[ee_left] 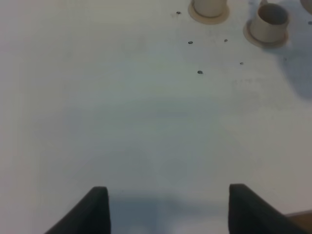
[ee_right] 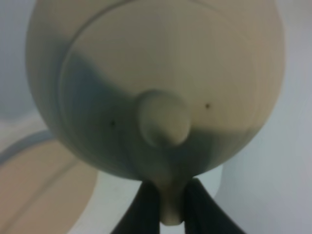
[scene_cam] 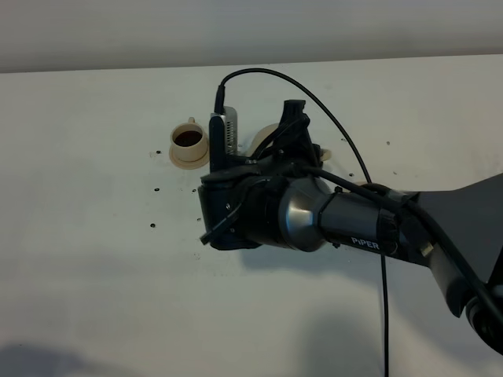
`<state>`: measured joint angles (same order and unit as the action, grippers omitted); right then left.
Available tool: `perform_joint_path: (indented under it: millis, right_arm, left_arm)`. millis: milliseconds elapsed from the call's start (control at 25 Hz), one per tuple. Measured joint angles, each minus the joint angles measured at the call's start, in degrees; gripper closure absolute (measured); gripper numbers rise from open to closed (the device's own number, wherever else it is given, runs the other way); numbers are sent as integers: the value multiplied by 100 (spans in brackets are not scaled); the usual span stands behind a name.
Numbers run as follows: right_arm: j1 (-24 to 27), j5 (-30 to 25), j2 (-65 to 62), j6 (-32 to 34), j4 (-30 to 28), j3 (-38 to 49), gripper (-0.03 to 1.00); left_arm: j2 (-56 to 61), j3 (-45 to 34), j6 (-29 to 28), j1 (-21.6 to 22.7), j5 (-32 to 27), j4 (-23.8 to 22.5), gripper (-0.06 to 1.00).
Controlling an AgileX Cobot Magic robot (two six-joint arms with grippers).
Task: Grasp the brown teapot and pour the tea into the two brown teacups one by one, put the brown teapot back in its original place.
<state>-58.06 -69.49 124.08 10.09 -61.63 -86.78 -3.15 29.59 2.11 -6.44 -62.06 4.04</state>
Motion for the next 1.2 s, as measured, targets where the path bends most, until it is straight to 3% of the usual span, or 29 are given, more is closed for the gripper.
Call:
perform_joint_path:
  millis: [720,1200]
  right_arm:
    - [-205,57,62,724,-1216,446,87]
    - [-226,303,305,914,-1652,538,87]
  left_arm:
    - [0,0,0,0,0,0,45]
    - [0,0,0,0,0,0,45]
